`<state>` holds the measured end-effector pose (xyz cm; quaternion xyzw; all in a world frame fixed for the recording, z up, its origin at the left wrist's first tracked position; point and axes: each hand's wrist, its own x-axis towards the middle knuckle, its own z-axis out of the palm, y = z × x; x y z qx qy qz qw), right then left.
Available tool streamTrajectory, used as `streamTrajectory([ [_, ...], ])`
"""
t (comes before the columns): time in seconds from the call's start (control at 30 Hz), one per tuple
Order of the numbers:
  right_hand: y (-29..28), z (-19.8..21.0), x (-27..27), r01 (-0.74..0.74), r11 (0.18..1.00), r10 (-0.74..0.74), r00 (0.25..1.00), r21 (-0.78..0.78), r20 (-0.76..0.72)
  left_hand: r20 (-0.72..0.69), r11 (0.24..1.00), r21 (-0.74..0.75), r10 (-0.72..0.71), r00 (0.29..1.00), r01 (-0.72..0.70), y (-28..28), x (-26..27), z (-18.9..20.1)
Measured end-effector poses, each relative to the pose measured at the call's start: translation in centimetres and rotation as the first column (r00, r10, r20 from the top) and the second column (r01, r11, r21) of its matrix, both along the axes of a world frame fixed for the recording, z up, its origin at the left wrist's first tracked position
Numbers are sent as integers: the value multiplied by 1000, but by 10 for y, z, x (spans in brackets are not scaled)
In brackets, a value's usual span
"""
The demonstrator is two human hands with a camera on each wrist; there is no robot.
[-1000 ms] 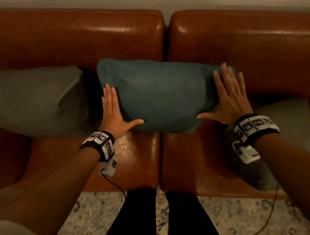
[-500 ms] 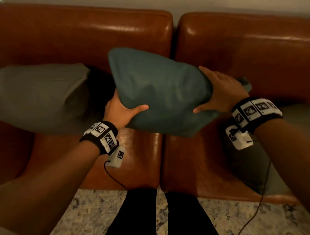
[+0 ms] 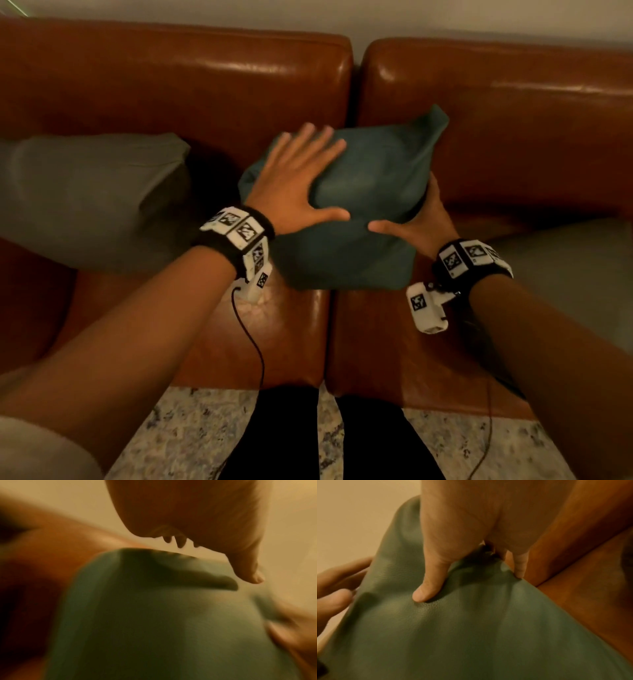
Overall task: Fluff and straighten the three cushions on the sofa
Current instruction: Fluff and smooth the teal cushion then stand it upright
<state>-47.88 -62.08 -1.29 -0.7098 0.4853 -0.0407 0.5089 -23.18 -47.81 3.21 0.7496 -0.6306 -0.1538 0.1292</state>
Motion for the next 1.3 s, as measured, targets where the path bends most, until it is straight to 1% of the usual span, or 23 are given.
streamTrajectory([
  [0.03, 0, 1, -2, 18, 1000, -18, 1000, 12, -5, -37, 988, -27, 153, 988, -154, 7, 5, -1],
  [0.07, -1, 3, -5, 23, 999, -23, 1000, 26, -7, -99, 946, -9, 321, 942, -323, 18, 12, -5],
  [0.13, -2, 7, -9, 27, 999, -27, 1000, 46, -15, -247, 792, 141, 609, 754, -594, 42, 22, -19],
  [0.17, -1, 10, -10, 27, 999, -26, 999, 42, -23, -314, 709, 249, 703, 638, -659, 52, 23, -28],
  [0.2, 0, 11, -11, 32, 999, -31, 999, 35, -29, -388, 650, 338, 755, 528, -681, 60, 21, -34],
  [0.27, 4, 14, -10, 43, 999, -42, 999, 33, -35, -565, 613, 425, 754, 334, -666, 67, 12, -42],
  [0.3, 6, 16, -8, 48, 999, -47, 998, 25, -40, -625, 615, 425, 730, 276, -665, 67, 7, -42],
  [0.33, 6, 17, -8, 50, 999, -49, 998, 12, -44, -652, 616, 406, 713, 259, -675, 66, 2, -39],
  [0.37, 5, 19, -9, 54, 999, -54, 997, -1, -47, -655, 614, 380, 707, 268, -692, 63, -1, -33],
  [0.43, 0, 18, -17, 106, 994, -105, 994, 20, -31, -622, 624, 317, 705, 340, -714, 57, -4, -19],
  [0.57, -2, 19, -40, 172, 964, -190, 979, 202, 73, -615, 747, 46, 544, 571, -663, 50, -1, 16],
  [0.63, 5, 15, -44, 199, 947, -233, 966, 251, 110, -590, 804, 41, 498, 635, -593, 41, 3, 19],
  [0.67, 9, 12, -44, 230, 948, -260, 958, 221, 121, -562, 834, 87, 493, 664, -546, 38, 4, 15],
  [0.7, 12, 10, -44, 271, 956, -282, 955, 116, 93, -519, 858, 139, 489, 701, -495, 36, 5, 7],
  [0.77, 17, 11, -43, 242, 947, -256, 966, -212, -40, -431, 879, 229, 477, 766, -418, 37, 3, -9],
  [0.83, 20, 22, -39, 90, 859, -179, 975, -504, -131, -396, 882, 252, 470, 789, -399, 40, 2, -18],
  [0.9, 13, 35, -29, -111, 772, -40, 974, -625, -223, -408, 875, 251, 484, 774, -415, 41, 6, -21],
  [0.97, -1, 41, -18, -369, 741, 157, 907, -561, -390, -417, 857, 282, 514, 750, -431, 44, 15, -29],
  [1.03, -15, 42, -8, -530, 729, 289, 812, -433, -508, -489, 849, 316, 528, 694, -423, 45, 20, -38],
  [1.1, -19, 43, -2, -563, 718, 318, 788, -409, -527, -591, 861, 298, 506, 628, -413, 43, 18, -39],
  [1.13, -18, 43, -1, -550, 710, 301, 802, -441, -516, -595, 864, 267, 497, 632, -427, 41, 14, -33],
  [1.23, -20, 46, -15, -429, 750, 195, 871, -503, -452, -515, 880, 43, 425, 745, -473, 31, 1, -3],
  [1.3, -21, 41, -29, -382, 829, 190, 879, -408, -437, -375, 896, -90, 374, 848, -435, 21, -6, 18],
])
